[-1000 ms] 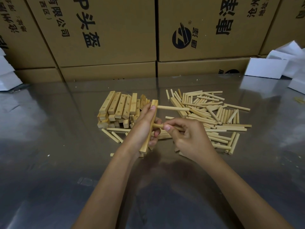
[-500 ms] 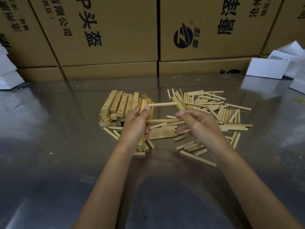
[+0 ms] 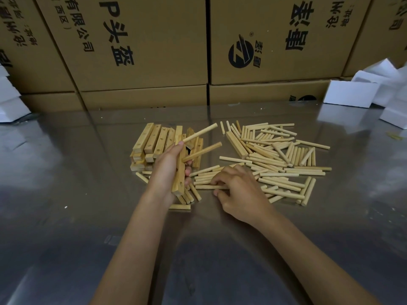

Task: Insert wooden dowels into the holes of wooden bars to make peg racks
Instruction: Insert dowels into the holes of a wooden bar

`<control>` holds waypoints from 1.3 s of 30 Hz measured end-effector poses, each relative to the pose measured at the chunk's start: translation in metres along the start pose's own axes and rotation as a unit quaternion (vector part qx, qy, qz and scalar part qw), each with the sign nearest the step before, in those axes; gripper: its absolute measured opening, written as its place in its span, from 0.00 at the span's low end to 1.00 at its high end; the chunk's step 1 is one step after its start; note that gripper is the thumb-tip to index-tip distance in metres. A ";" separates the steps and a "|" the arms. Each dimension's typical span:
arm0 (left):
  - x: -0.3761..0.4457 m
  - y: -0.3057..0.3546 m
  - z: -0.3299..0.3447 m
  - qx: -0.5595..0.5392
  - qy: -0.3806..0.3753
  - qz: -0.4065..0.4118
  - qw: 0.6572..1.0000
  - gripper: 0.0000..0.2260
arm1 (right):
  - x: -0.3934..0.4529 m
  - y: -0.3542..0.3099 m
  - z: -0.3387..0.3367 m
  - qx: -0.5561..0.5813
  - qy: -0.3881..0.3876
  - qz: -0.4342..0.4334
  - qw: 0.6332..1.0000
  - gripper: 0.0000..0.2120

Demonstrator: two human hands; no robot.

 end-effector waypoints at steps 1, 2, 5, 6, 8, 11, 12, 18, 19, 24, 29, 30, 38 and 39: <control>0.000 0.000 -0.001 -0.002 0.000 0.000 1.000 0.16 | 0.001 0.001 0.002 0.005 -0.003 0.004 1.000 0.08; 0.000 0.000 -0.001 -0.003 0.001 0.000 1.000 0.16 | 0.001 0.002 0.003 0.009 -0.007 0.011 1.000 0.07; 0.000 0.000 -0.001 -0.011 0.002 -0.006 1.000 0.15 | 0.002 0.002 0.000 0.003 -0.014 0.009 1.000 0.05; -0.001 0.000 -0.002 -0.013 0.004 -0.006 1.000 0.14 | 0.002 0.000 -0.004 0.011 -0.005 0.005 1.000 0.04; -0.001 0.001 -0.004 -0.016 0.013 -0.003 1.000 0.14 | 0.001 -0.006 -0.016 0.053 0.031 -0.008 0.998 0.05; -0.001 0.002 -0.007 -0.010 0.031 0.003 0.999 0.15 | 0.002 -0.030 -0.032 0.120 0.080 -0.045 0.989 0.07; -0.001 0.001 -0.008 -0.010 0.033 0.002 0.999 0.16 | 0.003 -0.039 -0.034 0.116 0.085 -0.064 0.988 0.07; -0.001 0.000 -0.004 -0.023 0.021 -0.002 1.000 0.18 | 0.002 -0.060 -0.036 0.061 0.096 -0.125 0.986 0.07; -0.001 0.000 -0.003 -0.017 0.019 0.004 1.000 0.18 | 0.001 -0.060 -0.036 0.056 0.097 -0.129 0.985 0.07; -0.002 0.000 0.006 -0.031 -0.019 0.016 0.999 0.17 | 0.001 -0.059 -0.041 0.061 0.105 -0.129 0.984 0.08; -0.001 0.002 0.006 -0.024 -0.011 0.032 0.999 0.15 | 0.001 -0.059 -0.044 0.064 0.094 -0.138 0.984 0.07; 0.000 0.002 0.006 -0.024 -0.011 0.033 0.999 0.15 | 0.001 -0.059 -0.044 0.065 0.093 -0.138 0.984 0.07; 0.001 0.003 0.008 -0.001 -0.006 0.060 0.998 0.19 | 0.000 -0.049 -0.041 0.145 0.074 -0.096 0.982 0.07; 0.001 0.003 0.008 0.004 -0.004 0.063 0.998 0.18 | 0.001 -0.048 -0.041 0.153 0.072 -0.090 0.982 0.07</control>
Point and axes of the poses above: each hand's wrist, its own x-axis towards the middle knuckle, its own z-axis out of the palm, y = z × x, the point moved 7 cm from there along x, towards the middle knuckle, and after that the axes turned 12 degrees about -z, right-handed, at the moved point
